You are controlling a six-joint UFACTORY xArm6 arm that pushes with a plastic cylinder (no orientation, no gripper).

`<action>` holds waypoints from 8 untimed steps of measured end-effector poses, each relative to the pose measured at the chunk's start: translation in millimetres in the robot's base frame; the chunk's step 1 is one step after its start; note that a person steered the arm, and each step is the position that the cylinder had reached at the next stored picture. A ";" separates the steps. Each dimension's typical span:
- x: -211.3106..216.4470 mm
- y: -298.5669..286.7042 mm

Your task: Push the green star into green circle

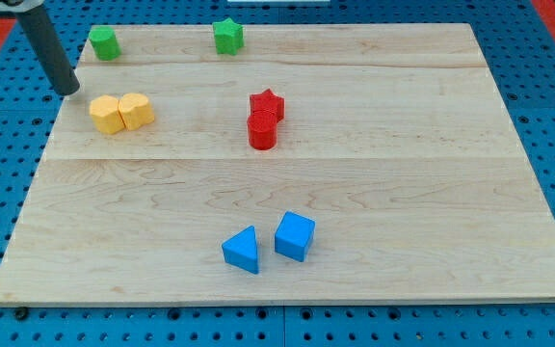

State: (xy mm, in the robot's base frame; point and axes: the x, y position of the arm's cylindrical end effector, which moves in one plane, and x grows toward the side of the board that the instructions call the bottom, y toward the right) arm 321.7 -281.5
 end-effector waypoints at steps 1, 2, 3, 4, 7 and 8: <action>-8.6 0.0; -14.3 0.0; -14.9 0.0; -14.9 0.1; -72.6 -9.3; -70.8 -21.5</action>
State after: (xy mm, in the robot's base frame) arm 250.9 -303.0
